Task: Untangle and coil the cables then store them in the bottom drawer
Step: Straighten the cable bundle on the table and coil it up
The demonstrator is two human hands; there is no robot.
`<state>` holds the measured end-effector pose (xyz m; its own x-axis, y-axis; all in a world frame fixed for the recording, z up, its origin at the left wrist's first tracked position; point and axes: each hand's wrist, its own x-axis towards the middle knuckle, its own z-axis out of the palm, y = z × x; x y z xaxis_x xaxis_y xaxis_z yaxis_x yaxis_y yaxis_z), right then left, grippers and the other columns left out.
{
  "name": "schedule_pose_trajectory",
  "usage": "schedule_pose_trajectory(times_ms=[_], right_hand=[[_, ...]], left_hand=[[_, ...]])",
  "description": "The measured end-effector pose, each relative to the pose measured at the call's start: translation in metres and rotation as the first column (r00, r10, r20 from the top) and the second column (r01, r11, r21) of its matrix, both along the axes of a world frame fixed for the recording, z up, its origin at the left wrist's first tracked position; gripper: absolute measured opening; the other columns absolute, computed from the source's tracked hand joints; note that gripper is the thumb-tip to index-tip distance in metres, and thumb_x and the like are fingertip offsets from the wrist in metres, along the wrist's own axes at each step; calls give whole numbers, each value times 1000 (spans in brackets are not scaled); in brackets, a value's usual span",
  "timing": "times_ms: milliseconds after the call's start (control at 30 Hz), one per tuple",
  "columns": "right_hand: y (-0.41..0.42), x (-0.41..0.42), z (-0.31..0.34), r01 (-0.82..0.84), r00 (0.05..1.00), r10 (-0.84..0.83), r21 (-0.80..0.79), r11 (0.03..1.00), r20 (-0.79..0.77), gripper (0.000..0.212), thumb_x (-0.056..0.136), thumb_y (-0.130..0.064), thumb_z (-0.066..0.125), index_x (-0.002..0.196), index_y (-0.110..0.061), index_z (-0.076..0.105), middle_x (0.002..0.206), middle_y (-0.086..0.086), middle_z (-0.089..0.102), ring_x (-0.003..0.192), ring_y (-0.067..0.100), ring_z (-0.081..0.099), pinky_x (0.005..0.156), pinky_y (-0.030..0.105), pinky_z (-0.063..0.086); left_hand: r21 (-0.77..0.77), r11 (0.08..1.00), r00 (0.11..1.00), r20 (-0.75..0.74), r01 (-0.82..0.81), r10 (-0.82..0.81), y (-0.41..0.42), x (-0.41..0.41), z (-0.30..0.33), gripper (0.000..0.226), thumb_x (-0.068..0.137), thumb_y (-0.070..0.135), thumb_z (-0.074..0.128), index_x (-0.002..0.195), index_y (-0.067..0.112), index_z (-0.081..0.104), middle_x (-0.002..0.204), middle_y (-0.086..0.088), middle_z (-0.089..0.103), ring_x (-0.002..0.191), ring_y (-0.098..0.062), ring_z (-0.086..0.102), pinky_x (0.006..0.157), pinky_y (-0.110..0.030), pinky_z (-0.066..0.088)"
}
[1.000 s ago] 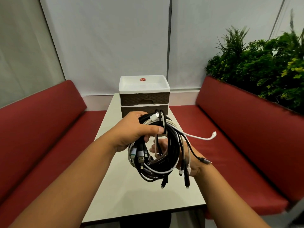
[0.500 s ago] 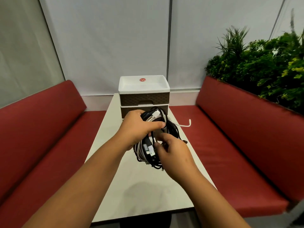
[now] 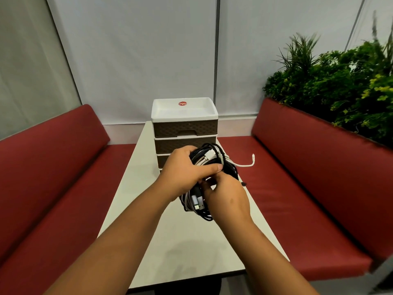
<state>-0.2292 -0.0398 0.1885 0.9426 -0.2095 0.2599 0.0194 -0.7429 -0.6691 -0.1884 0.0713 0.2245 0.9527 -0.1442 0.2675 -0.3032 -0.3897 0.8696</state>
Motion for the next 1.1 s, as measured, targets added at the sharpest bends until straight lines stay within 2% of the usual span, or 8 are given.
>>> schedule_pose_trajectory(times_ms=[233,467,567,633,733,833,967,1100], right_hand=[[-4,-4,8,29,994,2,-296,955,105,25,97,-36,42,105,-20,59,84,-3,55,75,22,51,57,31,33],[-9,-1,7,-50,996,74,-358,932,53,20,98,-23,43,102,-16,61,100,3,60,84,26,57,58,30,33],[-12,8,5,-164,986,151,-232,959,-69,18,97,-22,42,86,-16,55,79,5,59,70,25,52,51,31,32],[-14,12,3,-223,967,216,-37,974,-135,25,97,-24,44,73,-18,51,67,2,56,61,22,50,51,29,34],[-15,11,0,-214,950,266,280,936,-162,27,92,-24,48,67,-19,55,64,5,58,59,20,51,56,30,40],[-15,8,0,-210,936,316,473,856,-156,23,92,-22,51,73,-15,61,68,9,61,60,19,58,60,33,44],[-14,5,2,-235,920,377,626,744,-103,20,93,-23,55,75,-20,64,55,-2,49,55,16,48,56,28,39],[-15,-3,3,-224,927,362,629,745,-98,18,93,-26,56,88,-12,67,50,-3,44,47,12,39,40,19,28]], left_hand=[[78,996,992,115,51,-60,3,3,-7,38,72,56,76,98,29,66,83,13,70,74,1,65,68,-21,51],[93,995,982,181,31,-47,3,8,-21,37,78,55,72,100,26,64,81,11,68,64,1,62,60,-18,48],[126,992,983,184,3,-26,4,13,-29,39,78,57,71,102,26,65,84,11,68,69,1,62,63,-20,50],[152,988,982,189,0,-29,5,15,-32,37,79,57,71,101,29,64,85,14,67,77,5,61,63,-12,46],[159,987,978,205,4,-37,6,13,-34,31,79,53,72,100,32,61,82,17,64,80,11,58,63,-6,41],[157,988,971,236,6,-43,7,11,-34,30,80,52,73,99,33,60,83,19,63,83,13,57,66,-5,41],[116,993,967,252,6,-35,9,10,-32,35,78,52,74,103,30,64,88,15,67,85,8,59,70,-12,47],[60,998,963,267,20,-35,9,7,-33,36,78,49,75,104,25,67,89,11,69,84,2,63,73,-20,51]])
